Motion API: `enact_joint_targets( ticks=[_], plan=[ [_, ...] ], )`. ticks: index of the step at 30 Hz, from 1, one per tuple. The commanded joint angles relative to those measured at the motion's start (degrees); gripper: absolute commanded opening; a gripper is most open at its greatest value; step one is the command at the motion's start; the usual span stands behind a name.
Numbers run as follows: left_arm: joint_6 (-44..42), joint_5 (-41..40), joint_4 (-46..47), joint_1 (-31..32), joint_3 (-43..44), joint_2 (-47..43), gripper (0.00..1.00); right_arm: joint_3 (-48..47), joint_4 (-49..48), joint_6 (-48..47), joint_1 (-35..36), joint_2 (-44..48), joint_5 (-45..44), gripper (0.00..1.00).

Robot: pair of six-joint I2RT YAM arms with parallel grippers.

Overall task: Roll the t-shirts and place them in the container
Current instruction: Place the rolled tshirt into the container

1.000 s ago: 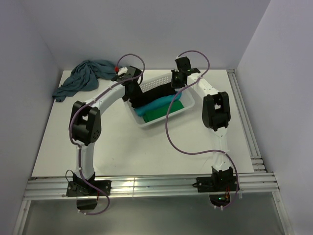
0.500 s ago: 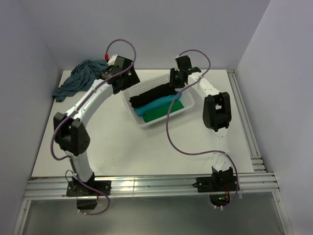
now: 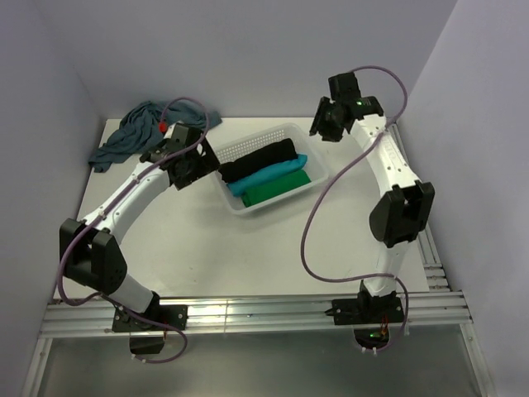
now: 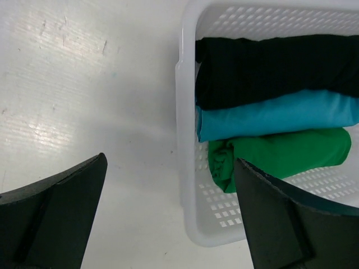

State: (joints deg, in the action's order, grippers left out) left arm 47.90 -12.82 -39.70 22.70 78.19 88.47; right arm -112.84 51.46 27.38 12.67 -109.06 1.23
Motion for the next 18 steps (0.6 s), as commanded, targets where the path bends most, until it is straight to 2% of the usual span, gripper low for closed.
enact_joint_targets(
  ticks=[1, 2, 7, 18],
  plan=[
    [0.9, 2.8, 3.2, -0.1, -0.7, -2.9, 0.99, 5.3, 12.1, 11.8, 1.0, 3.8, -3.2, 0.51],
    [1.0, 3.7, 3.3, -0.4, -0.8, -2.9, 1.00, 7.2, 12.5, 13.9, 1.2, 6.1, -2.4, 0.60],
    [2.9, 8.0, 7.6, -3.2, -3.6, -2.2, 1.00, 18.6, 10.2, 28.3, 2.9, 10.6, 3.4, 0.61],
    [3.4, 10.8, 18.1, -4.2, -5.8, 6.9, 0.90, 26.8, 0.5, 39.9, 8.9, 5.8, 6.8, 0.61]
  ],
)
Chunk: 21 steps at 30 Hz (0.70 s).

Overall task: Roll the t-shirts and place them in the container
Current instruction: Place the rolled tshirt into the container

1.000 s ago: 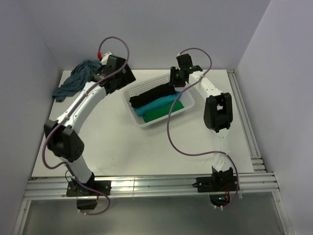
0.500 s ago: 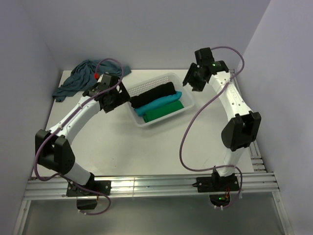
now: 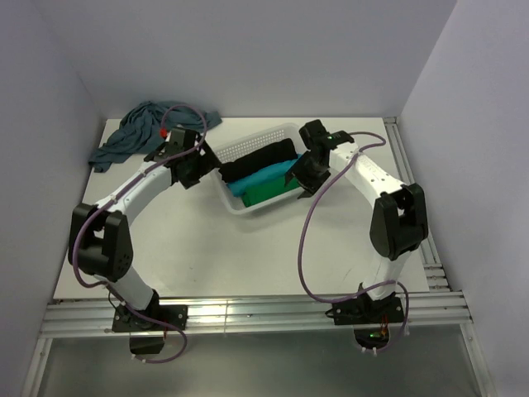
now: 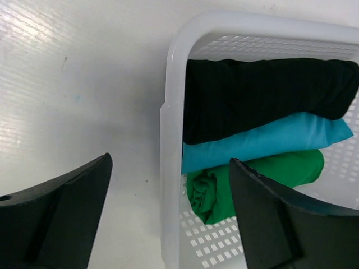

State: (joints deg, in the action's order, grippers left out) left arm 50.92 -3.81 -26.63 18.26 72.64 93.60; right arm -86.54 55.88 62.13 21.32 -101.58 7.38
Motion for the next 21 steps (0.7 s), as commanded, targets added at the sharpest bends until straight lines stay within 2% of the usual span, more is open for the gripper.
enact_joint_targets(
  ticks=[1, 3, 4, 5, 7, 10, 11, 13, 15, 18, 19, 21],
  plan=[
    [0.5, 2.1, 5.0, 0.2, 0.1, 2.5, 0.87, 0.4, -3.8, 5.3, 0.2, -3.1, 1.0, 0.61],
    [0.2, 2.1, 5.1, 0.2, 1.5, 4.7, 0.79, 1.0, -3.8, 6.3, 0.7, -3.7, 0.6, 0.59],
    [0.2, 2.0, 5.3, 0.2, 1.9, 5.4, 0.69, 1.9, -4.8, 6.9, 1.0, -3.6, 0.4, 0.57],
    [0.2, 1.5, 5.4, 0.3, 2.5, 6.1, 0.64, 3.0, -7.1, 8.5, 1.1, -3.2, 0.4, 0.49],
    [-0.3, 1.7, 7.0, 0.2, 3.2, 8.0, 0.55, 6.5, -10.4, 10.2, 1.2, -3.1, 0.9, 0.40],
    [-0.7, 2.9, 8.2, 0.3, 6.1, 12.1, 0.41, 7.1, -11.2, 11.9, 1.0, -4.8, 1.8, 0.03],
    [-1.1, 3.4, 8.4, 0.3, 8.5, 13.3, 0.37, 6.8, -11.0, 12.7, 0.8, -5.0, 1.6, 0.00],
    [-1.8, 4.4, 10.3, 0.5, 10.6, 16.1, 0.34, 7.0, -11.5, 13.9, 0.3, -3.9, 0.0, 0.00],
    [-2.4, 6.4, 12.6, 1.4, 13.0, 17.8, 0.38, 8.9, -12.6, 15.8, -0.4, -2.6, -0.8, 0.00],
    [-2.8, 8.5, 13.8, 2.7, 18.0, 20.0, 0.70, 11.1, -14.3, 18.1, -3.5, -0.5, -1.3, 0.00],
    [-2.7, 8.4, 13.5, 2.7, 20.2, 20.1, 0.84, 11.4, -14.6, 18.6, -5.4, 0.0, -1.6, 0.00],
    [-2.8, 10.1, 15.1, 2.9, 21.1, 18.7, 0.93, 11.7, -14.9, 19.6, -7.6, 0.2, -1.7, 0.00]
  ],
)
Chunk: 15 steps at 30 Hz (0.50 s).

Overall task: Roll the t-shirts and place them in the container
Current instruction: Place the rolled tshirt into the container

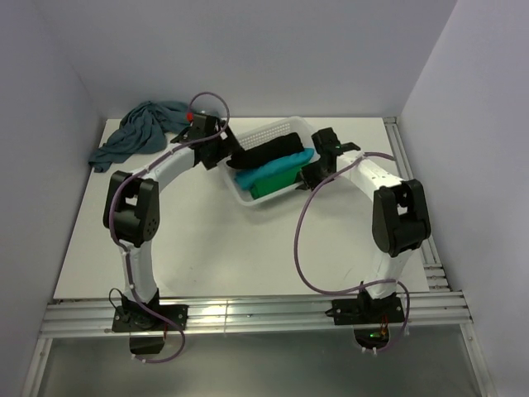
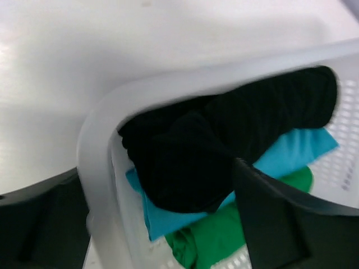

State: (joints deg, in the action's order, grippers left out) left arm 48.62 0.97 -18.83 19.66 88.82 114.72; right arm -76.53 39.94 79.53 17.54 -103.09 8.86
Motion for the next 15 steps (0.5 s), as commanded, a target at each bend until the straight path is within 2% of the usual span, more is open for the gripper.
enact_joint_targets(
  ticks=[1, 6, 9, 13, 15],
  plan=[
    [-1.4, 6.1, 8.1, 1.5, 5.8, -3.0, 0.99, 1.6, 0.8, 2.4, -6.3, 1.7, -3.3, 0.00],
    [-4.1, 12.6, 6.0, 0.9, 10.2, -6.3, 1.00, -1.9, 0.8, 0.9, -14.1, -0.4, -4.2, 0.00],
    [-3.5, 14.1, 6.7, -0.4, 7.2, -10.6, 0.99, -4.5, 1.2, -0.6, -19.6, -1.8, -5.8, 0.00],
    [-2.9, 14.8, 7.2, -2.0, -1.2, -15.7, 0.99, -6.4, -3.5, -3.8, -25.2, -4.7, -5.6, 0.00],
    [-2.9, 15.1, 7.2, -2.3, -3.4, -17.9, 1.00, -12.5, -2.7, -6.7, -27.4, -7.7, -5.3, 0.00]
  ],
)
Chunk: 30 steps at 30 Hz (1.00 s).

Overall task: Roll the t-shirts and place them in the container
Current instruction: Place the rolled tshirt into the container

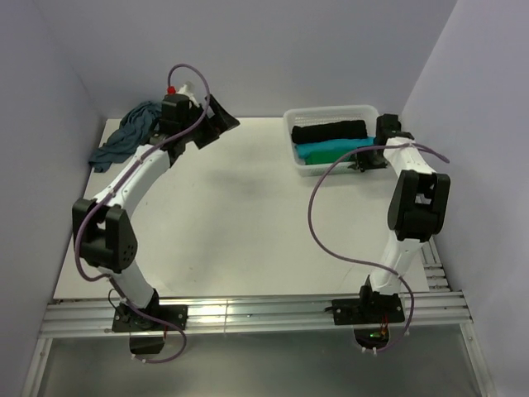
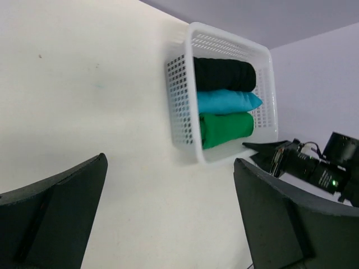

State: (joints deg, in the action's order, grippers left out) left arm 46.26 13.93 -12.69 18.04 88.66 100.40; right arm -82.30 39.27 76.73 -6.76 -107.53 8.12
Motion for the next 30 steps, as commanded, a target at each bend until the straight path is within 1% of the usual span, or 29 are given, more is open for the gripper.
enact_joint_targets(
  ticks=[1, 2, 3, 4, 5, 6, 7, 9, 10, 11, 12, 15, 16, 17, 18, 19, 20, 21, 22, 23, 24, 25, 26, 27, 29, 30],
  plan=[
    [-0.6, 2.2, 1.0, -0.7, -5.0, -4.2, 1.00, -9.5, -0.4, -7.9, -3.7, -7.0, -3.6, 0.03],
    [-0.6, 2.4, 0.9, -0.8, -5.7, -4.7, 1.00, -15.5, 1.1, -9.5, -4.2, -9.0, -3.1, 0.06],
    [-0.7, 2.7, 0.9, -0.8, -6.3, -5.7, 1.00, -18.1, 2.6, -10.7, -4.7, -10.7, -2.8, 0.09],
    [-0.8, 2.8, 0.9, -0.8, -7.6, -6.3, 0.99, -20.4, 4.6, -12.6, -5.4, -12.9, -2.1, 0.23],
    [-0.8, 2.8, 0.8, -0.8, -8.1, -6.8, 0.99, -23.7, 5.4, -13.5, -5.5, -13.6, -1.9, 0.35],
    [-0.8, 2.7, 0.7, -0.8, -8.6, -7.9, 0.99, -25.2, 6.8, -13.8, -5.5, -13.8, -2.4, 0.46],
    [-0.9, 2.7, 0.5, -0.8, -9.5, -8.5, 0.99, -26.0, 8.1, -14.4, -5.5, -13.2, -1.7, 0.75],
    [-1.3, 2.7, -0.3, -0.8, -10.2, -10.1, 0.99, -23.4, 6.8, -15.0, -5.4, -10.8, 0.7, 0.79],
    [-1.6, 2.9, -0.7, -0.8, -10.6, -10.8, 0.99, -21.9, 5.4, -15.6, -5.4, -6.9, 1.0, 0.81],
    [-2.0, 3.1, -1.5, -0.8, -10.9, -12.2, 0.99, -18.4, 4.9, -16.0, -5.4, -4.6, 1.3, 0.81],
    [-2.4, 2.9, -3.6, -0.9, -11.1, -13.3, 0.99, -16.5, 4.8, -16.4, -5.4, 0.2, 1.1, 0.82],
    [-2.6, 3.1, -4.4, -1.0, -15.2, -19.0, 0.99, -9.7, 4.2, -20.6, -5.0, 8.3, 1.7, 0.82],
    [-2.8, 3.3, -5.1, -1.0, -17.4, -20.5, 0.99, -8.2, 4.3, -24.0, -4.7, 13.7, 2.0, 0.82],
    [-2.9, 2.9, -5.8, -1.1, -18.3, -23.1, 0.99, -5.3, 4.5, -25.7, -4.1, 16.5, 1.8, 0.82],
    [-3.1, 2.4, -6.6, -1.2, -19.0, -24.4, 0.99, -3.2, 4.0, -27.8, -2.7, 19.5, 3.7, 0.82],
    [-3.5, 2.1, -8.0, -1.2, -20.9, -25.9, 0.99, -1.0, 1.3, -31.8, -2.0, 25.6, 5.2, 0.82],
    [-3.7, 1.4, -8.7, -1.3, -21.8, -28.3, 0.99, 3.5, 0.0, -33.1, -1.2, 28.8, 6.3, 0.81],
    [-4.1, 0.8, -9.9, -1.4, -22.6, -29.5, 0.99, 5.6, -0.8, -34.0, 0.5, 34.8, 7.8, 0.80],
    [-4.3, 0.3, -12.2, -1.6, -23.6, -31.0, 1.00, 10.4, -3.1, -35.8, 1.3, 38.0, 9.0, 0.80],
    [-4.6, -1.4, -13.5, -1.9, -24.3, -33.8, 0.99, 12.8, -4.8, -36.7, 2.1, 41.1, 10.2, 0.80],
    [-4.8, -2.2, -14.3, -1.9, -25.0, -35.4, 0.99, 15.3, -6.1, -37.4, 3.3, 47.1, 10.7, 0.81],
    [-4.6, -3.0, -14.7, -1.9, -27.1, -37.2, 1.00, 17.7, -8.3, -38.1, 4.1, 50.1, 10.4, 0.82],
    [-4.4, -4.2, -14.6, -2.0, -28.5, -41.0, 0.99, 22.3, -9.3, -38.3, 4.6, 52.9, 10.8, 0.83],
    [-3.6, -4.6, -14.3, -2.0, -30.0, -43.0, 1.00, 24.4, -10.0, -38.8, 5.0, 58.0, 10.9, 0.86],
    [-2.6, -5.5, -13.1, -2.0, -34.0, -48.2, 0.99, 29.5, -10.4, -39.8, 5.3, 62.6, 10.7, 0.87],
    [-2.1, -5.6, -12.7, -2.0, -36.1, -49.8, 0.99, 30.9, -10.2, -40.9, 5.3, 66.4, 10.7, 0.91]
  ],
)
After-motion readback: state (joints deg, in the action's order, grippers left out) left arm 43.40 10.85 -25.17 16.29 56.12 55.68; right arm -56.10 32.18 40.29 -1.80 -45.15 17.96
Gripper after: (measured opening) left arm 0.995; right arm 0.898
